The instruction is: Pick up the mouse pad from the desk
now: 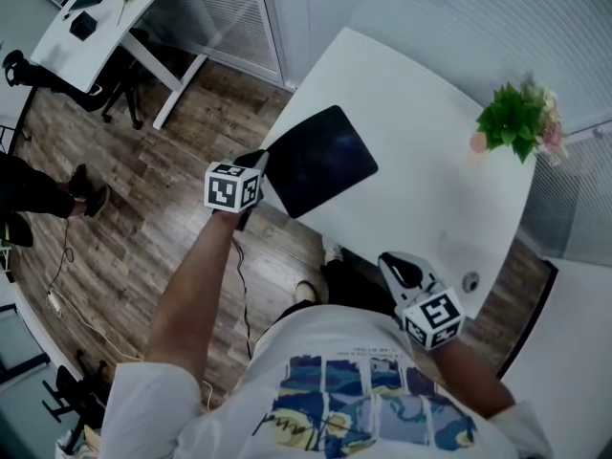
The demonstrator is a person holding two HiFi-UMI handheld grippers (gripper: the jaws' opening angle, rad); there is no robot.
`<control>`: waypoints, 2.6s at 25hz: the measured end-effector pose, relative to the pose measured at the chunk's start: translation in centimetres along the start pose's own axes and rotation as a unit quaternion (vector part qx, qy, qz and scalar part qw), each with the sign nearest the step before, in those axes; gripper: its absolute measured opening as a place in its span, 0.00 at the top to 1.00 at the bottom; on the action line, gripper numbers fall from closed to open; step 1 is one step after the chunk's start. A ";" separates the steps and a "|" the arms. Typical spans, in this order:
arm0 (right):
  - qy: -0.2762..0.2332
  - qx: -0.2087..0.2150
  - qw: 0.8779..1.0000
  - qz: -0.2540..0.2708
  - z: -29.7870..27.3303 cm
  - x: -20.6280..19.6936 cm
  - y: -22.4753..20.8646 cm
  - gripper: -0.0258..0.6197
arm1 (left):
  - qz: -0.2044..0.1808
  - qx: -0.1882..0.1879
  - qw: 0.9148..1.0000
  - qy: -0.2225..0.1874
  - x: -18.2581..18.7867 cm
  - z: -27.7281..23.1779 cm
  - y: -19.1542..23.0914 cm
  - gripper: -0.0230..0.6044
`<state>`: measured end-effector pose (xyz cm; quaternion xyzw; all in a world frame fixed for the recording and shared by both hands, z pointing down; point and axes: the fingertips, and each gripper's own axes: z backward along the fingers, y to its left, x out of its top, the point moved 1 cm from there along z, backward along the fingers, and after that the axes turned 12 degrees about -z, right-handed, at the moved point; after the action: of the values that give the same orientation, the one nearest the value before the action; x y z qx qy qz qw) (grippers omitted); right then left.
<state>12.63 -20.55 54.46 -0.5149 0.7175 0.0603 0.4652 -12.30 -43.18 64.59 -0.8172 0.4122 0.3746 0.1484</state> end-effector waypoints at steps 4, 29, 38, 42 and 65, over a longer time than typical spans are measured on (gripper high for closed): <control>-0.008 0.008 1.000 0.010 0.2 -0.4 1.1 0.93 | -0.012 -0.010 1.000 -0.018 1.3 1.7 -1.3 0.95; -0.039 0.023 0.998 0.035 3.7 -3.6 8.2 0.94 | -0.060 -0.030 0.990 -0.127 8.1 16.7 -6.6 0.95; -0.037 0.033 0.997 0.052 4.2 -3.8 11.1 0.94 | -0.051 0.000 0.985 -0.166 8.9 24.0 -4.9 0.95; -0.034 0.042 0.996 0.064 4.0 -4.1 12.8 0.94 | -0.048 0.014 0.981 -0.187 9.0 27.7 -4.1 0.95; -0.030 0.064 0.992 0.101 4.5 -7.3 20.5 0.95 | -0.048 0.067 0.964 -0.254 6.0 47.8 -3.2 0.95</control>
<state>-0.70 -3.56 49.20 -0.4067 0.7543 0.0761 0.5098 -30.91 -18.25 27.70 -0.7023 0.3456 0.5337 0.3201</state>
